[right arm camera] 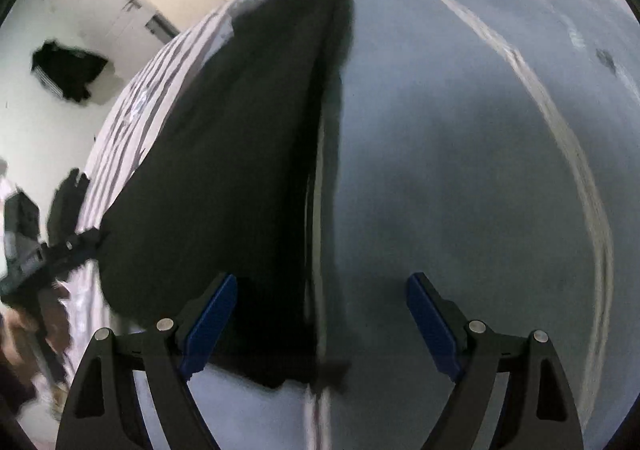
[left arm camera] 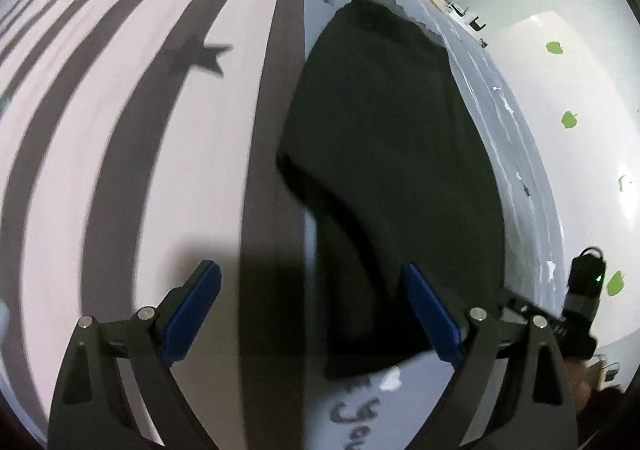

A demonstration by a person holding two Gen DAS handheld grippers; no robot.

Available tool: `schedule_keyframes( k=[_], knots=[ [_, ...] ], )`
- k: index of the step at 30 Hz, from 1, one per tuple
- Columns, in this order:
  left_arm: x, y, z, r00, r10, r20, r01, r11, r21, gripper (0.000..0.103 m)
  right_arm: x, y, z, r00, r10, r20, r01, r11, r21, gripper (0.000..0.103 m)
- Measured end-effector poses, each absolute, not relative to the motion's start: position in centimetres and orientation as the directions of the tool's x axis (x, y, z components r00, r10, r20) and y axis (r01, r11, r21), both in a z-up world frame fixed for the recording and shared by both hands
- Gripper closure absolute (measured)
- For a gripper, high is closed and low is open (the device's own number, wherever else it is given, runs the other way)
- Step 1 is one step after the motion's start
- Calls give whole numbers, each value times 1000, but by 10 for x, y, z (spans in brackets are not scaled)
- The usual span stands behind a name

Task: Fold clothes
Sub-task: 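Lay the folded end down, open both grippers and withdraw, then grasp the folded edge of the black trousers with both grippers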

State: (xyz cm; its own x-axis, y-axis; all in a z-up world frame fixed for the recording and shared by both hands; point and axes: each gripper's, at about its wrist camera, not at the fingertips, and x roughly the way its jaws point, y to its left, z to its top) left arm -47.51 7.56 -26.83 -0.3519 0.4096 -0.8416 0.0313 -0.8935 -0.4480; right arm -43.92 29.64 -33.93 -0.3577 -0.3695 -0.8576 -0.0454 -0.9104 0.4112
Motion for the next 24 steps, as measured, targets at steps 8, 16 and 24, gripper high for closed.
schedule_keyframes(
  k=[8, 16, 24],
  knots=[
    [-456, 114, -289, -355, 402, -844, -79, -913, -401, 13, -433, 280, -359, -384, -374, -844, -100, -892, 440, 14],
    [-460, 124, -292, -318, 464, -827, -100, -883, -458, 55, -432, 262, -359, -356, -497, -791, -21, -842, 539, 35],
    [-460, 129, -298, -320, 507, -801, -124, -860, -494, 84, -442, 258, -365, -359, -514, -779, -17, -831, 556, 27]
  ],
)
